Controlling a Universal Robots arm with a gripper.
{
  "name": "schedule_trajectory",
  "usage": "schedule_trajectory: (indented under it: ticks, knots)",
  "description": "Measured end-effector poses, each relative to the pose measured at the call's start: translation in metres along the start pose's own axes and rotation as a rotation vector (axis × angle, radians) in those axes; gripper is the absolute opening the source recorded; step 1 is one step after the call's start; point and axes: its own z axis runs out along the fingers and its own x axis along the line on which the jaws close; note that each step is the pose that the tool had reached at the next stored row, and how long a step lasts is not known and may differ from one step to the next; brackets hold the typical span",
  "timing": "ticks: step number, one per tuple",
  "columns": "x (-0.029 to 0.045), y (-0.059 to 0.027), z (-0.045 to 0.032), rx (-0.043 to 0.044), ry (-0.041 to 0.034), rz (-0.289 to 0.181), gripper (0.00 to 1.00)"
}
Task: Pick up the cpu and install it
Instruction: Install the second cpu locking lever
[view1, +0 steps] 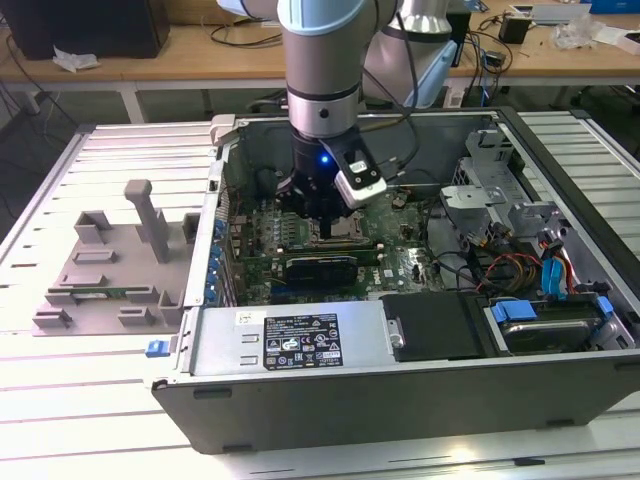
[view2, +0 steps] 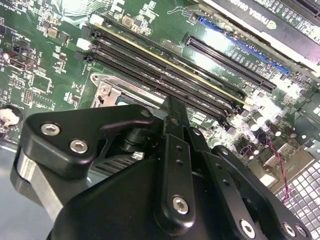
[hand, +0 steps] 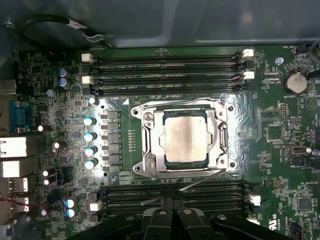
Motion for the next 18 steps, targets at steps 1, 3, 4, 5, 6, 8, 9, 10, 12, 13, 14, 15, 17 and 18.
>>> schedule_trajectory:
  ticks: [1,3,4,5,6,8,9,10,12,13,14,15,17,18]
  knots:
    - [0.0002,0.0,0.0008,-0.0001,0.0,0.0,0.11]
    - [0.001,-0.0001,0.0038,-0.0003,0.0,0.0,0.11]
    - [0.0013,-0.0001,0.005,-0.0006,0.0001,0.0,0.11]
    - [0.0016,-0.0002,0.0058,-0.0011,0.0001,0.0,0.11]
    - [0.0019,-0.0004,0.0067,-0.0034,0.0002,0.0,0.11]
    - [0.0024,-0.001,0.0078,-0.0096,0.0005,0.001,0.11]
    - [0.0025,-0.0013,0.0083,-0.0112,0.0004,0.001,0.11]
    - [0.0025,-0.0018,0.0085,-0.0119,0.0004,0.0,0.11]
    - [0.0025,-0.004,0.0096,-0.0124,0.0006,0.0,0.11]
    - [0.0027,-0.0059,0.01,-0.0134,0.0005,0.001,0.11]
    - [0.003,-0.0083,0.0103,-0.016,0.0007,0.001,0.11]
    - [0.0036,-0.0107,0.0109,-0.0256,0.0011,0.001,0.11]
    - [0.0049,-0.0117,0.0122,-0.0571,0.0026,0.001,0.11]
    - [0.0049,-0.0117,0.0123,-0.0671,0.0029,0.001,0.11]
